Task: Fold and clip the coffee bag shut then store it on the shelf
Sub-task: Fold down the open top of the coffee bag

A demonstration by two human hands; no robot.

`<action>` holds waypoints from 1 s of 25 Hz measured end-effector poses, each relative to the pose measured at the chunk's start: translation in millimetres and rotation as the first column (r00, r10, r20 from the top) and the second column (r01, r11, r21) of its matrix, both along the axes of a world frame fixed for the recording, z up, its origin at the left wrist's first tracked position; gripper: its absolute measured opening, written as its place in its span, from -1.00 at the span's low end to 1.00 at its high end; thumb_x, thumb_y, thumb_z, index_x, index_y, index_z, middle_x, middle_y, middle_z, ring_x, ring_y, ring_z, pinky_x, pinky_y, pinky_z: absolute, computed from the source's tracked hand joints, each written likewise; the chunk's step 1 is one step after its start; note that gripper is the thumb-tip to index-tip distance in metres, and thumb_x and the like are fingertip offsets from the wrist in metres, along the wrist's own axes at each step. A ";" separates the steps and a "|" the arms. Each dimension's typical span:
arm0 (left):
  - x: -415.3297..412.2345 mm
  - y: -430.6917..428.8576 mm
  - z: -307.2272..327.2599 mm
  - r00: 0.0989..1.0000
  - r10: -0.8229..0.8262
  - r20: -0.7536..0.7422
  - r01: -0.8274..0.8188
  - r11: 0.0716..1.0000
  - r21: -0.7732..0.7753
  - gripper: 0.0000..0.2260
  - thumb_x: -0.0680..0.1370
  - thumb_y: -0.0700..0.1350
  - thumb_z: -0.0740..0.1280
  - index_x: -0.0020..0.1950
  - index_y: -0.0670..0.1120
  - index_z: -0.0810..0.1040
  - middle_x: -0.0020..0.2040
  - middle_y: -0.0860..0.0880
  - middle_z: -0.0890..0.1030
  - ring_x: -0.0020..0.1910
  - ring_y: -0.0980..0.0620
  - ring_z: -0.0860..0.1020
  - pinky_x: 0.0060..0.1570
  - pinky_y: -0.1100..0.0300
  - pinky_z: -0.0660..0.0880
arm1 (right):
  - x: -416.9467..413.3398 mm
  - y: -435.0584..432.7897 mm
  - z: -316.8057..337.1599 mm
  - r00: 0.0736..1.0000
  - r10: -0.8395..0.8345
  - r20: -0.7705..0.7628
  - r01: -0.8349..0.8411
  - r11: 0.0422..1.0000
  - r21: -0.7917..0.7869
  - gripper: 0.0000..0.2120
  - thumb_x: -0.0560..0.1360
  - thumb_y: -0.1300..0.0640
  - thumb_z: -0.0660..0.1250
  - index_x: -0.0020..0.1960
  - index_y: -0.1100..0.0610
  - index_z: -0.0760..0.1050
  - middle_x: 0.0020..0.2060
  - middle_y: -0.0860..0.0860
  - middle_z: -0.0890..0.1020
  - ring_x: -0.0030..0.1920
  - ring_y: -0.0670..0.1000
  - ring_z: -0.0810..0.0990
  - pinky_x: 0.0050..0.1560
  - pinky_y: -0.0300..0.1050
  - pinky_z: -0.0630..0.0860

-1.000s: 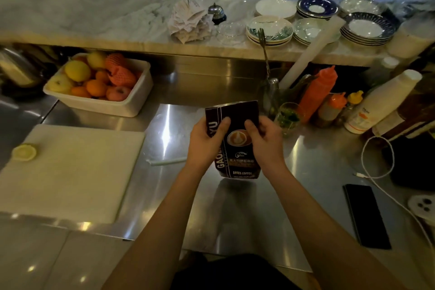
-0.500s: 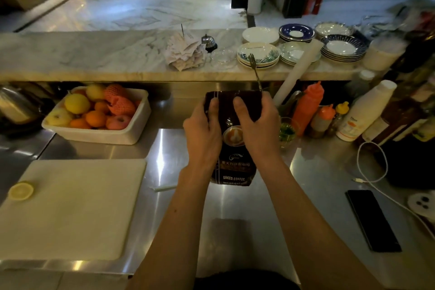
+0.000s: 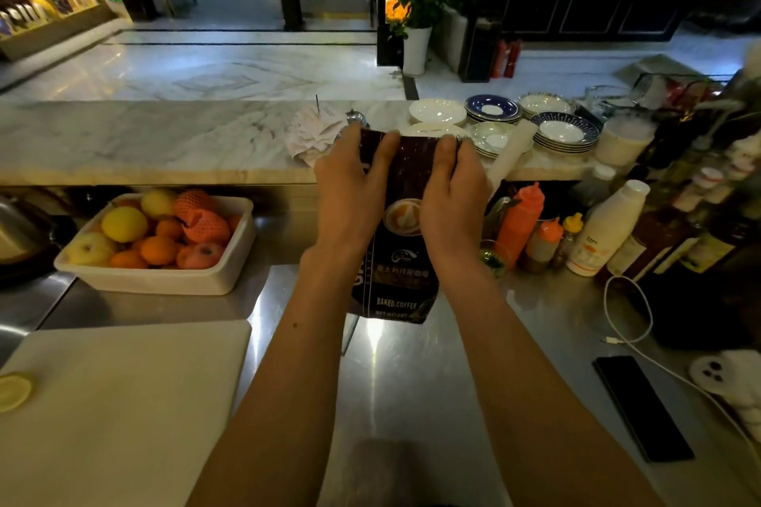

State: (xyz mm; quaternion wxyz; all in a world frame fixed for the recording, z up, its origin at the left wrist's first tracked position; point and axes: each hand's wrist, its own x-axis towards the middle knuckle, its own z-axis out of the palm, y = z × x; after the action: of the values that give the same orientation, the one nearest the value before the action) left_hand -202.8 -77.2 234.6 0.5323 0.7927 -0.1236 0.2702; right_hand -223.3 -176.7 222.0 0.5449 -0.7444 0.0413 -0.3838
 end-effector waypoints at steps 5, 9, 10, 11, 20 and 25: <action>-14.8 2.0 13.6 0.995 0.097 0.033 -0.092 0.987 -0.133 -0.72 0.68 -0.11 0.14 -0.24 -0.05 0.34 -0.38 0.12 0.37 -0.40 0.31 0.40 -0.37 0.45 0.30 | -1.3 6.8 23.3 0.999 -0.006 0.037 0.009 0.997 -0.080 -0.76 0.66 0.12 0.09 -0.17 0.10 0.37 -0.44 -0.14 0.37 -0.43 -0.28 0.41 -0.41 -0.41 0.31; -30.4 9.5 16.2 0.998 0.036 0.058 -0.028 0.992 -0.121 -0.72 0.69 -0.16 0.08 -0.22 -0.03 0.33 -0.37 0.12 0.37 -0.39 0.27 0.39 -0.35 0.43 0.29 | -12.8 5.1 24.2 1.000 0.017 -0.002 -0.017 0.999 -0.029 -0.73 0.67 0.07 0.08 -0.19 0.06 0.36 -0.43 -0.12 0.38 -0.43 -0.21 0.38 -0.41 -0.33 0.31; -32.5 9.8 16.2 0.997 0.047 0.063 -0.038 0.991 -0.127 -0.72 0.69 -0.16 0.08 -0.22 -0.04 0.33 -0.38 0.12 0.36 -0.40 0.26 0.38 -0.37 0.42 0.28 | -15.3 5.6 25.2 1.000 0.023 -0.015 -0.023 0.999 -0.032 -0.73 0.66 0.04 0.07 -0.19 0.04 0.35 -0.43 -0.12 0.38 -0.43 -0.20 0.38 -0.39 -0.29 0.32; -34.3 9.5 16.0 0.995 0.067 0.068 -0.057 0.989 -0.135 -0.73 0.69 -0.17 0.08 -0.22 -0.07 0.33 -0.38 0.12 0.35 -0.40 0.25 0.37 -0.38 0.41 0.28 | -17.9 6.6 26.5 1.000 0.026 -0.017 -0.027 0.999 -0.043 -0.73 0.66 0.01 0.07 -0.19 0.03 0.34 -0.43 -0.13 0.39 -0.43 -0.19 0.38 -0.38 -0.25 0.33; -45.2 4.4 33.3 0.994 0.040 0.098 -0.031 0.995 -0.094 -0.84 0.63 -0.09 0.26 -0.13 -0.09 0.47 -0.34 0.14 0.50 -0.35 0.31 0.51 -0.34 0.49 0.34 | -27.8 3.9 44.6 0.998 0.021 0.059 -0.017 0.998 -0.067 -0.81 0.62 0.03 0.20 -0.12 0.09 0.40 -0.37 -0.17 0.48 -0.31 -0.35 0.52 -0.39 -0.46 0.41; -43.4 7.6 29.3 0.997 0.042 0.070 -0.036 0.995 -0.094 -0.75 0.68 -0.10 0.14 -0.17 -0.12 0.43 -0.36 0.11 0.44 -0.38 0.22 0.40 -0.37 0.41 0.31 | -26.0 0.4 45.7 0.995 0.098 0.031 -0.097 0.994 -0.051 -0.69 0.67 0.08 0.09 -0.26 0.00 0.28 -0.44 -0.11 0.35 -0.43 -0.20 0.36 -0.42 -0.35 0.29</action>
State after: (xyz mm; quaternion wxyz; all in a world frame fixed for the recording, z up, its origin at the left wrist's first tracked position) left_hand -246.2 -69.7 263.9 0.5584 0.7591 -0.1144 0.3144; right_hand -249.3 -176.3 267.7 0.5449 -0.7523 -0.0137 -0.3700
